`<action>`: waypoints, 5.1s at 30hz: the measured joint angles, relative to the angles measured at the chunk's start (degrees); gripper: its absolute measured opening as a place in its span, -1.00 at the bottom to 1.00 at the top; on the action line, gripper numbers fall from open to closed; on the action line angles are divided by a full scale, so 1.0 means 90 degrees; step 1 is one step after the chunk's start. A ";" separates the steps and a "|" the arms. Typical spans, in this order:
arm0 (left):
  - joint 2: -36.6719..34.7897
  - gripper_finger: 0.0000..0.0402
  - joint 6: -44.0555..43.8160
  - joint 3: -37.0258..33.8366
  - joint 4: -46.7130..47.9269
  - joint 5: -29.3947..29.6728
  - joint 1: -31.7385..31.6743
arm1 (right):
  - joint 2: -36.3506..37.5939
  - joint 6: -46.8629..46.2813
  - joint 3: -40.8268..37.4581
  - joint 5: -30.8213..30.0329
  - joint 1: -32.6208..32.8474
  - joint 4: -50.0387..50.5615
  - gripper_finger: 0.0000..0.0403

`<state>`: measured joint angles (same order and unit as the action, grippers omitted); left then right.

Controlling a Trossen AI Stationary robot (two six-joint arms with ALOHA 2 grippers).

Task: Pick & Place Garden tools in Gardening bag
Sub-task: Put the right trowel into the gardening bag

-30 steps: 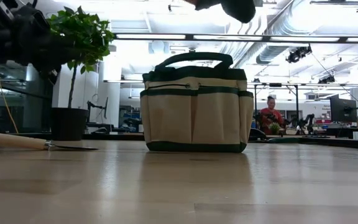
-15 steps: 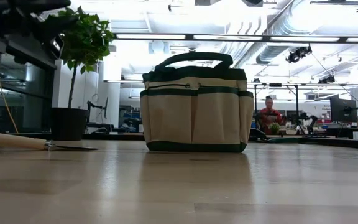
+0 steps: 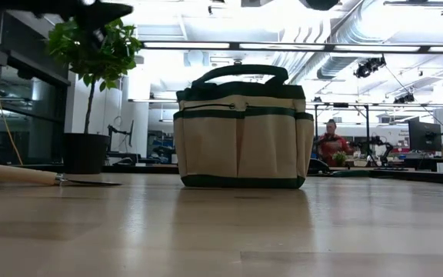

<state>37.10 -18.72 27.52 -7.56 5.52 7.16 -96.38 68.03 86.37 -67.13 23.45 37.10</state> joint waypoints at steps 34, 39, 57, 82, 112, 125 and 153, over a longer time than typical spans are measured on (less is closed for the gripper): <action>0.3770 0.30 0.0727 0.2917 0.0293 0.0693 -0.0007 | -0.0367 0.0487 -0.0007 0.0096 -0.0232 -0.0308 -0.67; 0.3877 0.34 0.0714 0.2919 0.0044 0.0615 -0.0007 | -0.0367 0.0590 -0.0007 0.0173 -0.0232 -0.0410 -0.67; 0.4374 0.34 0.0550 0.2912 -0.0656 0.0358 -0.0005 | -0.0367 0.0787 -0.0005 0.0382 -0.0250 -0.0790 -0.67; 0.4614 -0.39 0.0413 0.2915 -0.0659 0.0532 -0.0010 | -0.0389 0.0741 -0.0007 0.0590 -0.0273 -0.0903 -0.67; 0.4612 -0.68 0.0636 0.2910 -0.0476 0.0452 -0.0005 | -0.0370 -0.2736 -0.0007 0.0501 -0.0217 -0.0841 -0.14; 0.4624 -0.68 0.1625 0.2905 -0.0474 -0.0039 0.0091 | -0.0347 -0.5019 -0.0005 -0.2594 0.0248 -0.0838 0.52; 0.2784 -0.68 0.3541 0.2516 -0.0728 -0.0598 0.0833 | -0.0248 -1.0856 -0.0005 0.0064 0.0414 0.0137 0.54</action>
<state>62.16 13.15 50.17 -14.12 0.14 14.66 -98.61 -29.68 86.32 -66.56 27.18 38.33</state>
